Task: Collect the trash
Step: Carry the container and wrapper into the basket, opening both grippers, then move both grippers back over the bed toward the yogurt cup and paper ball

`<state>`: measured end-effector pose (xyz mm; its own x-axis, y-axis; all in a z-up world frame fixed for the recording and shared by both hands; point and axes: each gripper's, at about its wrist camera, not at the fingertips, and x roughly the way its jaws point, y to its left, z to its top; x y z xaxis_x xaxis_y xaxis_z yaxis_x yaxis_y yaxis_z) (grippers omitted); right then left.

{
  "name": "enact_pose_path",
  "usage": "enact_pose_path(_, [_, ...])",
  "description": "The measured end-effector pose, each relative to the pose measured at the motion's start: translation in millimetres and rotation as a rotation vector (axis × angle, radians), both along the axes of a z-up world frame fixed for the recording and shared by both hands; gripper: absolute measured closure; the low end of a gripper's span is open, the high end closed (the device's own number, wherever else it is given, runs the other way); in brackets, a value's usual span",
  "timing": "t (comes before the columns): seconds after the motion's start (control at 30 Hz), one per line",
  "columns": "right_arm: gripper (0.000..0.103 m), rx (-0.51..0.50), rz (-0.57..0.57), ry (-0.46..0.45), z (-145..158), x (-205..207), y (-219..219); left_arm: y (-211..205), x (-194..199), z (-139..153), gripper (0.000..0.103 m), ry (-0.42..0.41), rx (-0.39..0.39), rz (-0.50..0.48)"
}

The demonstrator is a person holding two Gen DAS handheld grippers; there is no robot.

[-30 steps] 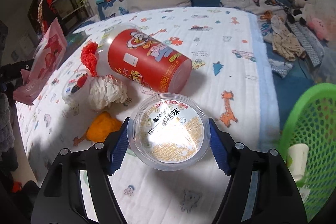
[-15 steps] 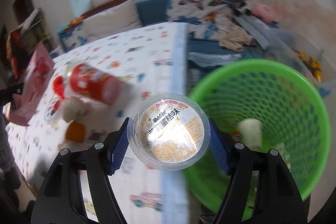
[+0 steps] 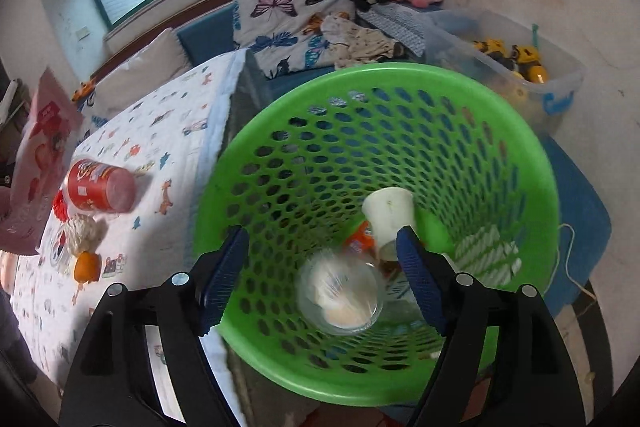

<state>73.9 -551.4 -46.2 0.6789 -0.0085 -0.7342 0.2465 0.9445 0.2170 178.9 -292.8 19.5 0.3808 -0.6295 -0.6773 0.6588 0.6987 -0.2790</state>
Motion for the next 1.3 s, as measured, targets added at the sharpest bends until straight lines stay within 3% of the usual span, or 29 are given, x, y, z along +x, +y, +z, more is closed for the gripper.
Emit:
enact_pose_path(0.27, [0.027, -0.003, -0.032, -0.051, 11, -24, -10, -61, -1, -12, 0.078, 0.014, 0.033, -0.087])
enact_pose_path(0.6, [0.025, 0.002, -0.065, -0.087, 17, -50, -14, -106, -1, -36, 0.077, 0.047, 0.088, -0.144])
enact_pose_path(0.67, [0.025, 0.009, -0.071, -0.091, 17, -54, -16, -110, -2, -40, 0.071, 0.049, 0.098, -0.147])
enact_pose_path(0.7, [0.025, 0.010, -0.076, -0.092, 17, -56, -17, -111, -2, -41, 0.061, 0.051, 0.099, -0.148])
enact_pose_path(0.77, [0.025, 0.015, -0.083, -0.093, 16, -59, -18, -111, -2, -45, 0.051, 0.052, 0.097, -0.144])
enact_pose_path(1.0, [0.025, 0.023, -0.097, -0.103, 20, -67, -20, -101, -3, -46, 0.050, 0.063, 0.078, -0.137])
enact_pose_path(1.3, [0.025, 0.026, -0.051, -0.126, 28, -68, 6, -46, -13, -35, 0.047, 0.028, 0.046, -0.067])
